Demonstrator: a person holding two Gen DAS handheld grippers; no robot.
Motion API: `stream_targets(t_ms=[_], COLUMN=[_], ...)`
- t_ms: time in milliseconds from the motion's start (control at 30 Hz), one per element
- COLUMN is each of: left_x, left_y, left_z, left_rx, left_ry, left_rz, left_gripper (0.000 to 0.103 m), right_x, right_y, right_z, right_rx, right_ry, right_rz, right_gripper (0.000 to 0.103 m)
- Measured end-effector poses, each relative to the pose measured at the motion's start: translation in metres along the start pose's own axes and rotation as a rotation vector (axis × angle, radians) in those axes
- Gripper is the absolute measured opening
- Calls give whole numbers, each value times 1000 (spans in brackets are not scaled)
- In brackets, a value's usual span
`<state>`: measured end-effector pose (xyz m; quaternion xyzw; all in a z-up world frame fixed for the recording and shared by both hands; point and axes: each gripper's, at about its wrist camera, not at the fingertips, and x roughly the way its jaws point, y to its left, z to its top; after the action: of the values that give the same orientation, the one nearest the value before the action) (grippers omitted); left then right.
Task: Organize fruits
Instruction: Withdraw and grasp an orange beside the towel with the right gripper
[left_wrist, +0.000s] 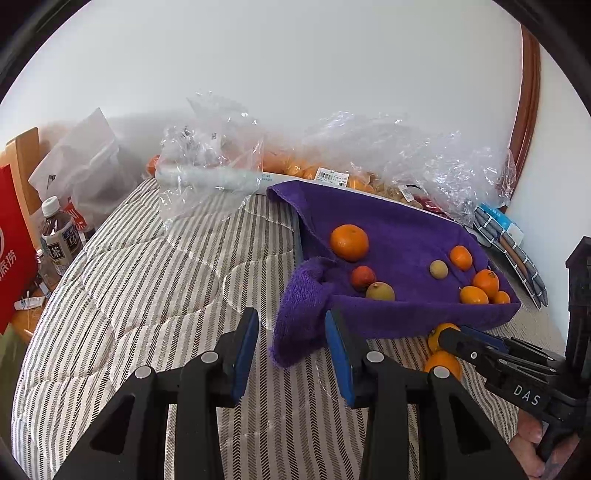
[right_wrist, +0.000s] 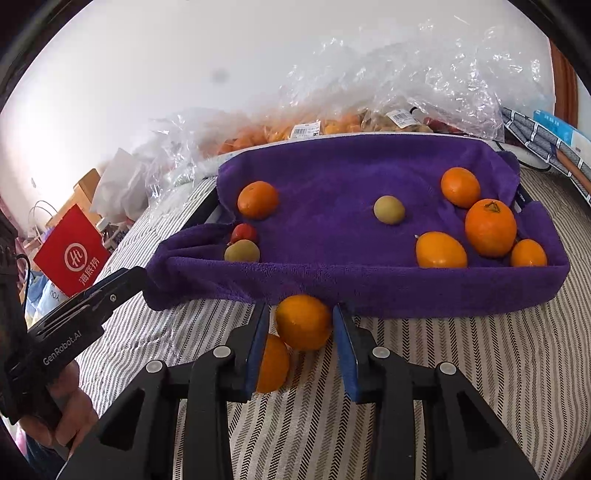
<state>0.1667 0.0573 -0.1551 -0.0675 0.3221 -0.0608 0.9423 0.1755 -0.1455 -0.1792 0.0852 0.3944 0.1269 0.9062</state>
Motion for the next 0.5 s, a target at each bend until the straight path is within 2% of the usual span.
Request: stream_targets(t_ms=[167, 333, 500], left_x=[3, 3, 4], left_y=[1, -2, -3], left_z=[-1, -2, -2], left_rx=[-8, 7, 11], left_ry=[18, 22, 33], left_rz=[-3, -15, -31], left_gripper=[36, 37, 38], right_x=[6, -11, -41], right_y=[-2, -9, -27], right_z=[3, 0, -8], right_rx=[9, 9, -33], right_ry=[19, -8, -44], right_rz=[10, -20, -112], right_gripper=[35, 35, 35])
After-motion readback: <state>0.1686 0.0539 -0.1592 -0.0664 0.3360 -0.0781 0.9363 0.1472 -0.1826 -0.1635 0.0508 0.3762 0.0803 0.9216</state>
